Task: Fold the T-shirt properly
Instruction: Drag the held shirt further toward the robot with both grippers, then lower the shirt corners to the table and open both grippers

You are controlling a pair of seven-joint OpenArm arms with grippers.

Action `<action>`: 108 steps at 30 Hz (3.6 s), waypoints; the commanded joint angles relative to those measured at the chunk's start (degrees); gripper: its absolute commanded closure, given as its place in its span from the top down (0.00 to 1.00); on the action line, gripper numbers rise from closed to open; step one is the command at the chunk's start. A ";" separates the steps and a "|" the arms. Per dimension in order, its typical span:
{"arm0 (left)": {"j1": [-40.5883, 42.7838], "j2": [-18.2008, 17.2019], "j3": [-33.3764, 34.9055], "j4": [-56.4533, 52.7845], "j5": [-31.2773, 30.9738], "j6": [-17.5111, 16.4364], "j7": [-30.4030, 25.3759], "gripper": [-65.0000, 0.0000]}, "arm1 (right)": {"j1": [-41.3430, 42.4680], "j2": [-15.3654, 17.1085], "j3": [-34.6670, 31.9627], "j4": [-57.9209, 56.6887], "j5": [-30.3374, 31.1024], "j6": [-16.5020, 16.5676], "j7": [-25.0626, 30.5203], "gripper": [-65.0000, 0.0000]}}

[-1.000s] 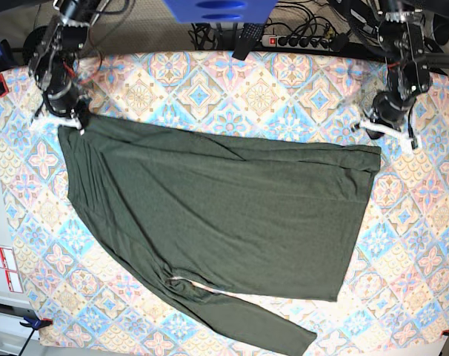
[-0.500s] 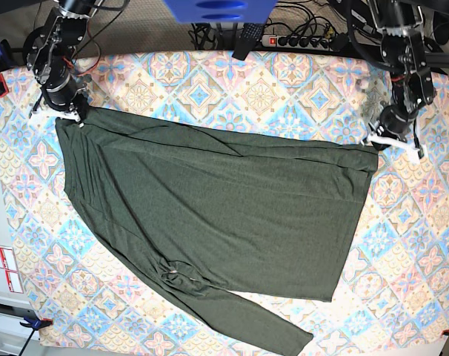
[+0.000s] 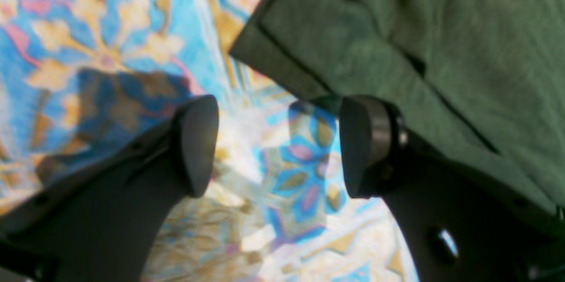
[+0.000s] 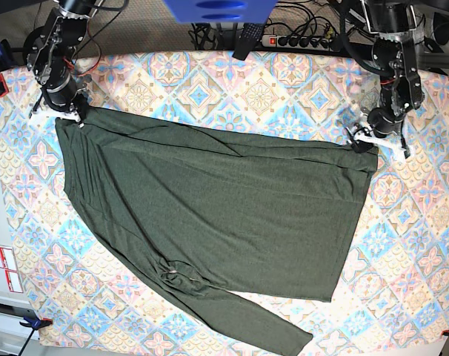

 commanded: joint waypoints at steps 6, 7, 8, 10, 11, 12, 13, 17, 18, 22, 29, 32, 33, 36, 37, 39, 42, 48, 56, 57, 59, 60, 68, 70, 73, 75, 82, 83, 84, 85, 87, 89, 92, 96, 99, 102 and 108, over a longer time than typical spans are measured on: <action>-2.27 -0.48 -0.14 -2.83 -0.70 -0.29 -0.85 0.67 | 0.12 0.69 0.11 0.96 -0.23 -0.03 0.23 0.00; -2.71 -0.48 -0.23 -4.06 -0.78 -0.29 -0.85 0.67 | 0.12 0.69 0.11 0.96 -0.23 -0.03 0.23 0.00; -2.89 -0.48 -0.32 -4.94 -0.96 -0.29 -0.85 0.67 | 0.12 0.69 0.11 0.96 -0.23 -0.03 0.23 0.00; -3.33 -0.56 -0.32 -5.65 -0.96 -0.29 -1.03 0.67 | 0.12 0.69 0.03 0.96 -0.23 -0.03 0.23 0.00; -3.51 -0.56 -0.32 -5.82 -0.96 -0.29 -1.38 0.67 | 0.12 0.69 0.03 0.96 -0.23 -0.03 0.23 0.00; -3.68 -0.48 -0.23 -6.08 -0.78 -0.29 -1.90 0.67 | 0.12 0.69 0.03 0.96 -0.23 -0.03 0.23 0.00; -3.94 -0.48 -0.14 -6.35 -0.70 -0.29 -2.34 0.67 | 0.12 0.69 -0.06 0.96 -0.23 -0.03 0.23 0.00; -5.26 -0.39 -0.06 -7.84 -0.61 -0.29 -2.52 0.67 | 0.12 0.69 -0.06 0.96 -0.23 -0.03 0.23 0.00; -5.61 -0.30 -0.06 -8.11 -0.61 -0.29 -2.52 0.67 | 0.12 0.69 -0.06 0.96 -0.23 -0.03 0.23 0.00; -7.90 0.75 -0.06 -10.39 -0.61 -0.29 -2.43 0.66 | 0.12 0.69 -0.06 0.96 -0.23 -0.03 0.23 0.00; -9.04 0.84 -0.06 -10.66 -0.87 -0.29 -2.17 0.08 | 0.12 0.69 0.03 0.96 -0.23 -0.03 0.23 0.00; -8.96 0.67 -0.06 -10.57 -0.96 -0.29 -2.08 0.00 | 0.12 0.69 0.11 0.96 -0.23 -0.03 0.23 0.00; -8.87 0.49 -0.06 -10.57 -1.05 -0.29 -2.08 0.00 | 0.12 0.69 0.20 0.96 -0.23 -0.03 0.23 0.00; -8.25 0.40 -0.32 -9.25 -1.05 -0.29 -2.08 0.00 | 0.12 0.69 0.20 0.96 -0.23 -0.03 0.23 0.00; -7.46 0.31 -0.41 -8.46 -1.05 -0.29 -2.08 0.00 | 0.12 0.69 0.20 0.96 -0.23 -0.03 0.23 0.00; -5.35 -0.65 -0.41 -5.82 -1.05 -0.29 -2.08 0.00 | 0.03 0.69 0.20 0.96 -0.23 -0.03 0.23 0.00; -2.27 -1.53 -0.41 -1.25 -1.05 -0.29 -2.08 0.00 | -0.14 0.69 0.03 1.05 -0.14 -0.03 0.14 0.00; 4.58 -3.11 -2.43 6.40 -1.14 -0.29 -1.99 0.00 | -0.32 0.69 0.11 1.05 -0.14 -0.03 0.14 0.00; 14.08 -3.20 -6.12 14.49 -1.14 -0.29 -1.99 0.00 | -2.87 0.69 0.20 1.05 -0.14 -0.03 0.14 0.00; 14.87 -3.20 -6.12 15.19 -1.14 -0.29 -1.99 0.00 | -3.13 0.69 0.20 1.05 -0.14 -0.03 0.14 0.00; 16.89 -3.20 -6.12 16.33 -1.22 -0.29 -1.99 0.00 | -3.83 0.69 0.20 1.05 -0.14 -0.03 0.14 0.00; 17.77 -3.20 -6.12 16.86 -1.22 -0.29 -1.99 0.00 | -4.27 0.69 0.20 1.05 -0.14 -0.03 0.14 0.00; 23.04 -3.03 -7.62 17.65 -1.22 -0.29 -2.26 0.00 | -7.44 0.69 0.38 1.05 -0.14 -0.03 0.23 0.00; 24.19 -3.03 -7.70 17.65 -1.31 -0.29 -2.34 0.00 | -7.88 0.69 0.38 1.05 -0.14 -0.03 0.23 0.00; 25.51 -3.20 -7.70 17.65 -1.31 -0.29 -2.43 0.00 | -8.41 0.69 0.38 1.05 -0.14 -0.03 0.23 0.00; 26.12 -3.20 -7.70 17.65 -1.31 -0.29 -2.43 0.00 | -8.93 0.69 0.38 1.05 -0.14 -0.03 0.23 0.00; 26.03 -3.11 -7.70 17.39 -1.05 -0.29 -2.43 0.00 | -9.11 0.69 0.38 1.05 -0.14 -0.03 0.23 0.00; 26.03 -3.11 -7.70 17.39 -0.96 -0.29 -2.43 0.00 | -9.11 0.69 0.29 1.05 -0.14 -0.03 0.23 0.00; 25.86 -3.03 -7.70 17.39 -0.78 -0.29 -2.43 0.00 | -9.11 0.69 0.29 1.05 -0.14 -0.03 0.23 0.00; 25.15 -3.03 -7.53 17.39 -0.78 -0.29 -2.34 0.00 | -9.02 0.69 0.29 1.05 -0.14 -0.03 0.23 0.00; 24.10 -3.03 -7.53 17.04 -0.61 -0.29 -2.08 0.00 | -9.02 0.69 0.20 1.05 -0.14 -0.03 0.14 0.00; 23.66 -3.03 -7.53 16.33 -0.61 -0.29 -2.08 0.00 | -9.02 0.69 0.29 1.05 -0.14 -0.03 0.14 0.00; 23.66 -3.03 -7.53 15.63 -0.70 -0.29 -2.08 0.00 | -9.20 0.69 0.38 1.05 -0.23 -0.03 0.14 0.00; 23.66 -3.03 -7.44 14.66 -0.70 -0.29 -2.17 0.00 | -10.16 0.69 0.38 1.14 -0.23 -0.03 0.14 0.00; 23.66 -2.94 -7.35 14.05 -0.70 -0.29 -2.26 0.00 | -10.25 0.69 0.38 1.14 -0.23 -0.03 0.14 0.00; 23.66 -2.94 -7.35 14.05 -0.70 -0.29 -2.34 0.00 | -10.43 0.69 1.96 1.14 -0.23 -0.03 0.14 0.00; 23.66 -3.11 -7.26 13.96 -0.61 -0.29 -2.34 0.00 | -11.83 0.69 3.10 2.54 -0.23 -0.03 0.14 0.00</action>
